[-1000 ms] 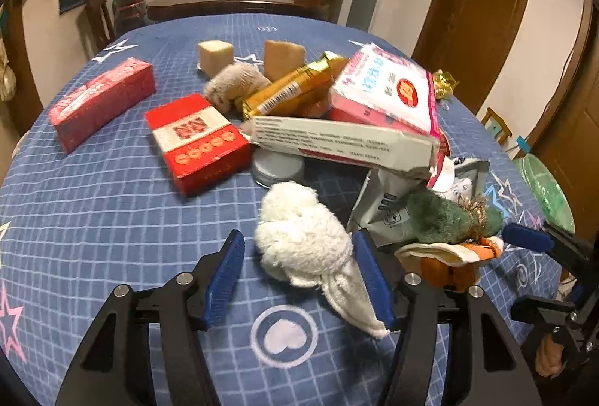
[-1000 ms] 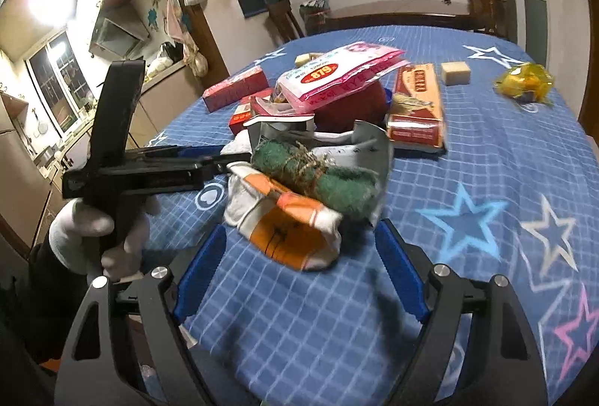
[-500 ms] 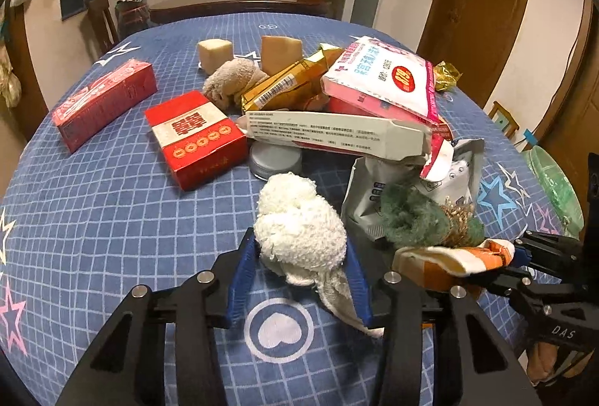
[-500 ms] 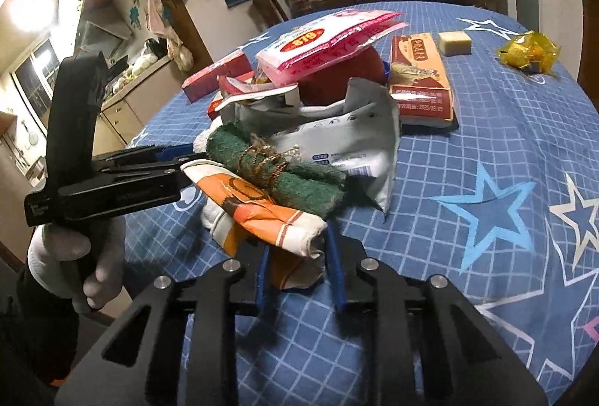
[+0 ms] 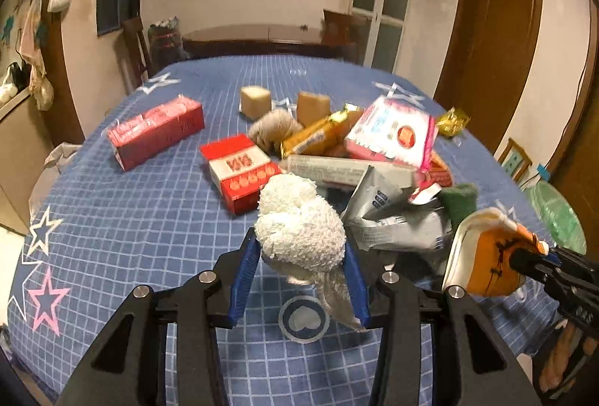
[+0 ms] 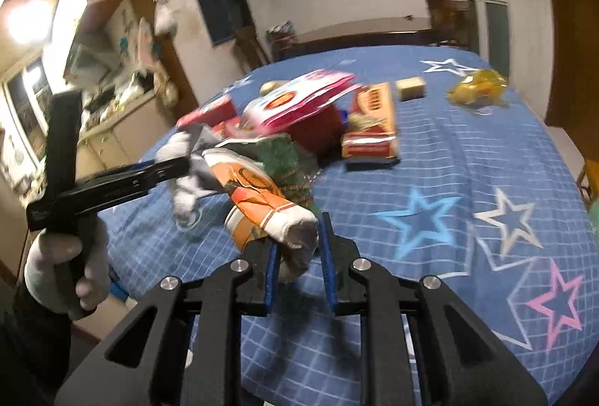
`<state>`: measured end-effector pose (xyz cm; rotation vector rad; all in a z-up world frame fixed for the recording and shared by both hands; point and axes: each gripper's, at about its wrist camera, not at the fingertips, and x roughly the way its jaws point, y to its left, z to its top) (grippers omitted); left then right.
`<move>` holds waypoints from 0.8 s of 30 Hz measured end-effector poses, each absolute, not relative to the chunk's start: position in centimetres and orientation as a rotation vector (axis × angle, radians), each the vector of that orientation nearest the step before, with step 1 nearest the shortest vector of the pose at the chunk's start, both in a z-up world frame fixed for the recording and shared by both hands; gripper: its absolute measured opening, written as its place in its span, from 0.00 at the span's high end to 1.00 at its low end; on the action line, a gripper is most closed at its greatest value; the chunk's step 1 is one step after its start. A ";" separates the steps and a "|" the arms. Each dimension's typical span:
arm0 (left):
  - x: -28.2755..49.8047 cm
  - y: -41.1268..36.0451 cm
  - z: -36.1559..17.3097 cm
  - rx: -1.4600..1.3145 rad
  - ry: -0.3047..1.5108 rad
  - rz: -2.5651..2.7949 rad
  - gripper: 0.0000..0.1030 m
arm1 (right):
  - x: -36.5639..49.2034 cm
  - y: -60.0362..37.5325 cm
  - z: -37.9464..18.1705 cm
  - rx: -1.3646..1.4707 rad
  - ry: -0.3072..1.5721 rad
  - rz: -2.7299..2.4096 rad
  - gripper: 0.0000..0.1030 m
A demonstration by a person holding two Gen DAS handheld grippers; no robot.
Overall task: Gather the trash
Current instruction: 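Carry the towel and orange-white bag with both grippers over the green bin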
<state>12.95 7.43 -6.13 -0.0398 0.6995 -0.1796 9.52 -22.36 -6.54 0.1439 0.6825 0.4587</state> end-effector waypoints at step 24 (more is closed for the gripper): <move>10.3 -8.0 3.6 0.013 0.477 -0.521 0.57 | 4.9 -32.5 1.0 0.090 0.426 0.097 0.83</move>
